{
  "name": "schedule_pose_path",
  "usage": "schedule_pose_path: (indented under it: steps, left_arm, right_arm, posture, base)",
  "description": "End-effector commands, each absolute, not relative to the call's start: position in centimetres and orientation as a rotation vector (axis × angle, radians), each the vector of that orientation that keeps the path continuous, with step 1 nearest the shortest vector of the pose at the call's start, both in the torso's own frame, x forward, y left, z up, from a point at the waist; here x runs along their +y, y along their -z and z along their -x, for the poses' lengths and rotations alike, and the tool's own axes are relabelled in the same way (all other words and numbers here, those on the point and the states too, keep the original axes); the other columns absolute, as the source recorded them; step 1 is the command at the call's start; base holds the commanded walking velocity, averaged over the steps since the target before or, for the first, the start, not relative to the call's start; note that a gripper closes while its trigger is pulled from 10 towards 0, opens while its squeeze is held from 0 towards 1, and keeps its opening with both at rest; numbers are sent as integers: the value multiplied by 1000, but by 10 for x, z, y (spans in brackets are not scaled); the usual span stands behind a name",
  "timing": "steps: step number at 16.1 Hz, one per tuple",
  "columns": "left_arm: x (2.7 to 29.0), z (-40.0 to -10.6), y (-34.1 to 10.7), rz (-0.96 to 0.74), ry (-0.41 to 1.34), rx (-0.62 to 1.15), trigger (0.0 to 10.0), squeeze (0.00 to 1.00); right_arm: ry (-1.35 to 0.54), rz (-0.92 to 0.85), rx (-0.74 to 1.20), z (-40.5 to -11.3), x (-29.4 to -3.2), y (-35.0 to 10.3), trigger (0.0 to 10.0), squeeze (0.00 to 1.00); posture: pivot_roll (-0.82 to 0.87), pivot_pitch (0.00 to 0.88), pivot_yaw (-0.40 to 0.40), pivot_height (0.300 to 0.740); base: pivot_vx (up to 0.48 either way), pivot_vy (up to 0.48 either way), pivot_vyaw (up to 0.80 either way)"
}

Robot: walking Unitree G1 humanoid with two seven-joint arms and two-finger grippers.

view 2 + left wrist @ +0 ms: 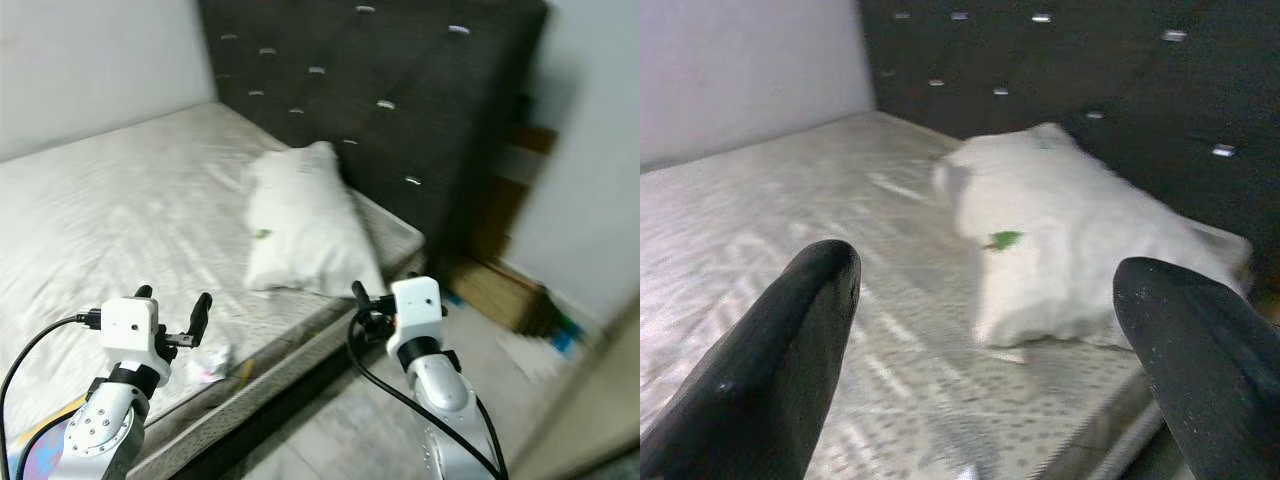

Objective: Clean up the room

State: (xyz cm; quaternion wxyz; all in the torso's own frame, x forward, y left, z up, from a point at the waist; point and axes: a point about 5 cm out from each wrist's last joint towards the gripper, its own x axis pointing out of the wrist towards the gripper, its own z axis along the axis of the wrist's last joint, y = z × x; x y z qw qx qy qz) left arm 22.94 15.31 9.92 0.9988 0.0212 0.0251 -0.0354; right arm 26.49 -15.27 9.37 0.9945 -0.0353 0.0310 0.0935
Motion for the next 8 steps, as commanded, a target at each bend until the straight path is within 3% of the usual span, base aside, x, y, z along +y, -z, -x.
schedule_pose_path:
  steps: [1, 6, 8]
  left_arm:
    - [158, -229, -99, -50, 60, 55, 10000, 0]
    - [156, -229, -100, -44, 75, 46, 10000, 0]
    - [155, -229, -101, -40, 82, 42, 10000, 0]
  right_arm:
    - [-212, 60, 45, -267, -144, -98, 10000, 0]
    - [-225, 58, 44, -267, -142, -98, 10000, 0]
    - [-230, 54, 42, -268, -142, -99, 10000, 0]
  posture:
    - [34, 0, -39, 740]
    - [34, 0, -39, 740]
    - [34, 0, -40, 740]
  base:
    - [0, 0, 800]
    - [0, 0, 800]
    - [0, 0, 0]
